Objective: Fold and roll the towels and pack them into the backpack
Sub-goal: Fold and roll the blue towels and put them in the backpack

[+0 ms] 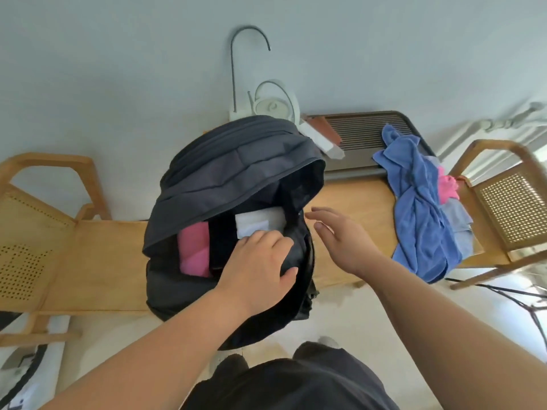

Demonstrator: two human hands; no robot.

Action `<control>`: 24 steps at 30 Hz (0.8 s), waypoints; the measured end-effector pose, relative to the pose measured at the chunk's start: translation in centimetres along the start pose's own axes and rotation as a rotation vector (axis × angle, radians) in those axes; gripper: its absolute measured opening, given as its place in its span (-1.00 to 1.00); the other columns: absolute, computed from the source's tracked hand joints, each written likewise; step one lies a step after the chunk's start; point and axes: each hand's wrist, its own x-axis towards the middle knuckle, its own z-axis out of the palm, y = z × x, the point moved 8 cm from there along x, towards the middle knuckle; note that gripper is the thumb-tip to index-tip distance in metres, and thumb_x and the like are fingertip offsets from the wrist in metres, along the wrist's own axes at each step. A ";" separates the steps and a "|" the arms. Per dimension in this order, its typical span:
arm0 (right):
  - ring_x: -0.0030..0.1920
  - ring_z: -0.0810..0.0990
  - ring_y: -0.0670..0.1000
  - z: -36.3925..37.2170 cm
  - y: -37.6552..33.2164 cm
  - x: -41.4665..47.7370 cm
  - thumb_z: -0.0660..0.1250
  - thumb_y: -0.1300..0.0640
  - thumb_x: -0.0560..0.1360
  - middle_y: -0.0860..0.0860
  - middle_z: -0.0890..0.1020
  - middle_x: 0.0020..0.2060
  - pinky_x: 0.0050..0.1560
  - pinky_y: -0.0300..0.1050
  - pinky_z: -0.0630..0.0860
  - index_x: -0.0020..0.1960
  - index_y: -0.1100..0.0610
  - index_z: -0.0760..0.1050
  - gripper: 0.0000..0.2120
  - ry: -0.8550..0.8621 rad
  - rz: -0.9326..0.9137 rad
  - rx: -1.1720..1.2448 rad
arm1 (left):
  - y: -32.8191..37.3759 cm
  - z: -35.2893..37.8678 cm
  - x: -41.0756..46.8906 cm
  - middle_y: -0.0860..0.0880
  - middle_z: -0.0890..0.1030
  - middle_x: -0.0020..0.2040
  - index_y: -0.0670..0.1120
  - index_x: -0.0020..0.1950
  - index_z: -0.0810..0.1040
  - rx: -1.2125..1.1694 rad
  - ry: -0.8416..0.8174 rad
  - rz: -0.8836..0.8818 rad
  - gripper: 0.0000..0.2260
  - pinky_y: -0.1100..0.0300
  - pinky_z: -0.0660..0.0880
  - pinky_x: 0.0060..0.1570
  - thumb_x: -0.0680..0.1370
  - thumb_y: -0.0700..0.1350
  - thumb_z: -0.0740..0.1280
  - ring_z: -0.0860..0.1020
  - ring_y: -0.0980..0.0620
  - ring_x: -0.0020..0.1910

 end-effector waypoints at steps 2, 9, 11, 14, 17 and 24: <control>0.41 0.41 -0.02 -1.7 3.8 -0.1 0.15 0.02 0.68 -0.08 0.46 0.42 0.33 -0.16 0.33 0.38 -0.04 0.50 -0.68 0.027 0.050 0.027 | 2.2 0.8 2.5 0.04 0.53 0.22 -0.01 0.30 0.50 -0.014 -0.020 -0.004 -0.60 0.00 0.46 0.22 0.56 0.17 0.23 0.48 -0.02 0.24; 0.44 0.38 0.01 -6.9 17.2 -0.8 0.27 -0.12 0.61 -0.06 0.40 0.47 0.39 -0.03 0.34 0.42 -0.06 0.45 -0.60 -0.043 0.145 0.078 | 11.2 5.1 12.0 0.03 0.47 0.35 -0.01 0.42 0.43 0.013 -0.072 -0.072 -0.54 -0.02 0.39 0.31 0.58 0.19 0.26 0.40 -0.04 0.34; 0.48 0.32 0.07 -8.2 21.6 -1.2 0.29 -0.19 0.57 -0.04 0.39 0.46 0.43 0.11 0.32 0.41 -0.08 0.45 -0.55 -0.079 0.196 0.044 | 13.7 7.1 14.6 0.04 0.39 0.42 0.02 0.48 0.36 0.026 -0.132 -0.098 -0.49 0.03 0.32 0.37 0.59 0.22 0.23 0.33 -0.02 0.40; 0.47 0.31 0.12 -10.2 27.8 -2.2 0.30 -0.24 0.54 -0.02 0.34 0.48 0.43 0.19 0.31 0.45 -0.10 0.41 -0.48 -0.142 0.311 0.026 | 16.5 10.4 17.7 0.03 0.28 0.51 0.04 0.54 0.27 0.018 -0.234 -0.168 -0.43 0.03 0.25 0.41 0.59 0.22 0.25 0.25 -0.03 0.47; 0.48 0.30 0.12 -11.5 32.7 -2.6 0.31 -0.25 0.51 -0.01 0.30 0.50 0.41 0.18 0.34 0.48 -0.09 0.35 -0.41 -0.177 0.381 0.029 | 18.2 13.5 19.5 0.04 0.25 0.51 0.06 0.54 0.26 0.003 -0.318 -0.253 -0.41 0.00 0.31 0.40 0.56 0.23 0.30 0.29 -0.07 0.45; 0.49 0.27 0.15 -11.8 39.2 -1.6 0.30 -0.25 0.50 0.00 0.24 0.53 0.42 0.15 0.35 0.52 -0.11 0.28 -0.37 -0.248 0.467 0.021 | 19.6 19.7 23.9 0.02 0.27 0.48 0.06 0.51 0.28 -0.063 -0.449 -0.313 -0.42 0.01 0.32 0.38 0.54 0.16 0.35 0.30 -0.06 0.42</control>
